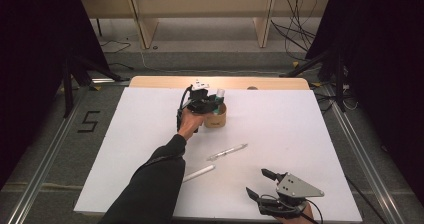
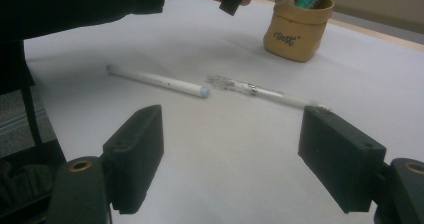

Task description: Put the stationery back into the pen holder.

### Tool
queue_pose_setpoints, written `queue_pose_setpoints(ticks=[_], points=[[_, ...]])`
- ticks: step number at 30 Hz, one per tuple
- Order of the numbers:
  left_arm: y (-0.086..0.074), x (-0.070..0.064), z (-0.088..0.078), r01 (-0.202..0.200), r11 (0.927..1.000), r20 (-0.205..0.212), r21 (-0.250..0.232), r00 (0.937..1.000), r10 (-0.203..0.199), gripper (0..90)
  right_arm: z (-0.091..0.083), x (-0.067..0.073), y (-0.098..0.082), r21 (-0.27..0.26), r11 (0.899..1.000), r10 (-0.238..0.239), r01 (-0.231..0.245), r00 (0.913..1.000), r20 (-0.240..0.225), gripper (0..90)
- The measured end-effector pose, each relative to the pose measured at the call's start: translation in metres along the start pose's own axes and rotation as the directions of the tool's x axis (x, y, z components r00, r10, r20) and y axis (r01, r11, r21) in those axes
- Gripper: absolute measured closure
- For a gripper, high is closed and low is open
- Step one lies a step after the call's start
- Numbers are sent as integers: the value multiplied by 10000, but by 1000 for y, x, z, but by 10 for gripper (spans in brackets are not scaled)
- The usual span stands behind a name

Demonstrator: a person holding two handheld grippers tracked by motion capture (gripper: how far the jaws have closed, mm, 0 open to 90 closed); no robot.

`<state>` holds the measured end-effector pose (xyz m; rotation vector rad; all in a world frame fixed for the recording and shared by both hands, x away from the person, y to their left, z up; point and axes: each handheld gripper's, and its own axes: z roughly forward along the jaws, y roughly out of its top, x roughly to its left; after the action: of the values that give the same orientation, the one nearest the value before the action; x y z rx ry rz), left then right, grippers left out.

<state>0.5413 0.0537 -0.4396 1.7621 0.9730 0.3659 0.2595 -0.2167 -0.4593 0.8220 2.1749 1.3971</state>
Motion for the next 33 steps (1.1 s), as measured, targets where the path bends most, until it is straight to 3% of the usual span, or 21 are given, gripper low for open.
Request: queue_pose_setpoints(ticks=[3,4,7,8,9,10,14,23,25,27,31,33], points=[[0,0,0,15,10000,40,83,10000,-16,636,0,0,0,9,10000,10,-10,10000,-5,269],[0,0,-1,126,9998,40,175,9999,-127,558,0,0,0,7,10000,13,-13,10000,4,269],[2,-1,-3,71,9999,151,116,9999,-73,503,0,-1,0,6,10000,6,-6,10000,11,269],[3,-3,-4,99,9997,113,207,9999,-101,389,0,-1,-1,36,10000,18,-18,10000,13,268],[5,-4,-4,201,9993,71,325,9998,-204,389,0,-1,-1,36,10000,18,-18,10000,13,268],[6,-5,-5,206,9989,95,410,9997,-210,315,1,-1,-1,56,10000,14,-14,10000,19,268],[12,-11,-14,90,9984,147,554,9998,-99,238,1,-1,-1,63,10000,13,-13,10000,3,268],[14,-15,-40,117,9960,539,886,9984,-165,187,1,0,-1,75,10000,18,-18,10000,5,268],[14,-15,-46,89,9927,700,1204,9974,-175,186,1,0,-1,65,10000,21,-21,10000,6,269],[13,-17,-52,-69,9875,884,1574,9961,-71,179,1,0,-1,78,10000,56,-56,10000,10,269],[9,-20,-64,-234,9865,1121,1619,9937,52,171,1,0,-1,83,9999,59,-59,10000,3,269],[5,-23,-69,-425,9824,1146,1821,9932,217,161,1,0,0,76,10000,63,-63,10000,11,268]])
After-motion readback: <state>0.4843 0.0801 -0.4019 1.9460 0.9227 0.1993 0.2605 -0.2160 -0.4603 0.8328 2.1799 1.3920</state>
